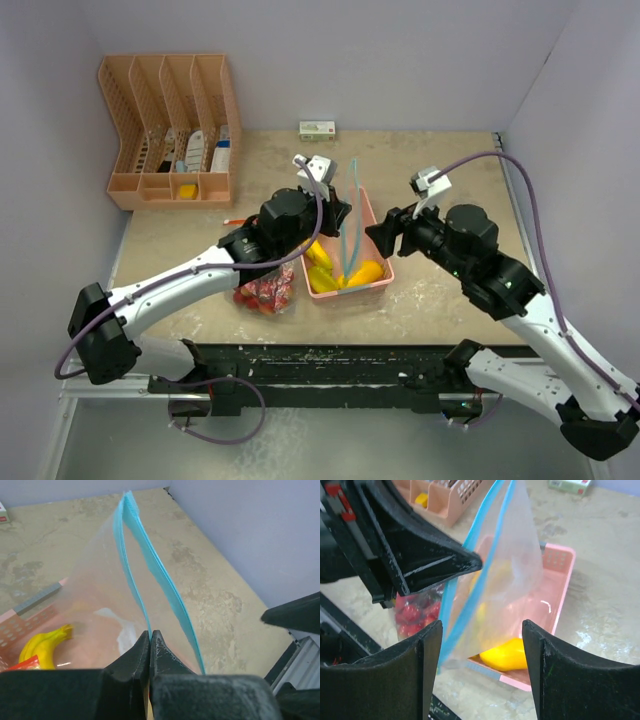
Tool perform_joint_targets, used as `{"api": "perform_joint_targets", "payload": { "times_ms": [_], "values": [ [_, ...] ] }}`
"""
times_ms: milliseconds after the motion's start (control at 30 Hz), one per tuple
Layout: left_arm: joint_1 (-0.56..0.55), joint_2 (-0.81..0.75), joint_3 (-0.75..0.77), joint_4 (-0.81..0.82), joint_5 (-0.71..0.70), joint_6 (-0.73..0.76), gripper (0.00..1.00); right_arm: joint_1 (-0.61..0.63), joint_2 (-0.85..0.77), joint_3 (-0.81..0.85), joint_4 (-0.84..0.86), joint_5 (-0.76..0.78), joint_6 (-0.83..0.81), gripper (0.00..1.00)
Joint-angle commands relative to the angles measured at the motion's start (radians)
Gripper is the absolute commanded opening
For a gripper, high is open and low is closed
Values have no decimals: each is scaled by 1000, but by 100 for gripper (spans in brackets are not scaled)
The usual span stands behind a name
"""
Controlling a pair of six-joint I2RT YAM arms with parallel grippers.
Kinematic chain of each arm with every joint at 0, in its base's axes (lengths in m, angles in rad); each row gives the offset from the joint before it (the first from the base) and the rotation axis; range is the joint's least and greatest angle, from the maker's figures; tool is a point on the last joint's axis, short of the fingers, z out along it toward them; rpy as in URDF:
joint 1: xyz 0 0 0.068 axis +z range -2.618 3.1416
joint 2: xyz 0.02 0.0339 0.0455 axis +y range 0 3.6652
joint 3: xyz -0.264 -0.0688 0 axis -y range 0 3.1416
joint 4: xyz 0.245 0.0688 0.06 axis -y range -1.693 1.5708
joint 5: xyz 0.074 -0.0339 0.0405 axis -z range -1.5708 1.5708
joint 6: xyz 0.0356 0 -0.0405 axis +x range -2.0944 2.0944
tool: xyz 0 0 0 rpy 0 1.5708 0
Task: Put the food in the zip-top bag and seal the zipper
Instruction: Open the zipper of the food storage bag.
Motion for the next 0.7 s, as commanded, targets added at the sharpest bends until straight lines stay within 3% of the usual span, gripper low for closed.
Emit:
{"api": "perform_joint_targets", "payload": {
  "times_ms": [0, 133, 233, 667],
  "values": [
    [4, -66, -12, 34, -50, 42, 0, 2, -8, 59, 11, 138, 29, 67],
    [4, -84, -15, 39, -42, 43, 0, 1, 81, 77, -23, 178, 58, 67],
    [4, -88, -17, 39, -42, 46, 0, 1, 123, 77, 32, 112, 82, 67],
    [4, -63, -23, 58, -42, 52, 0, 1, 113, 32, 143, 8, 151, 65]
  ]
}}
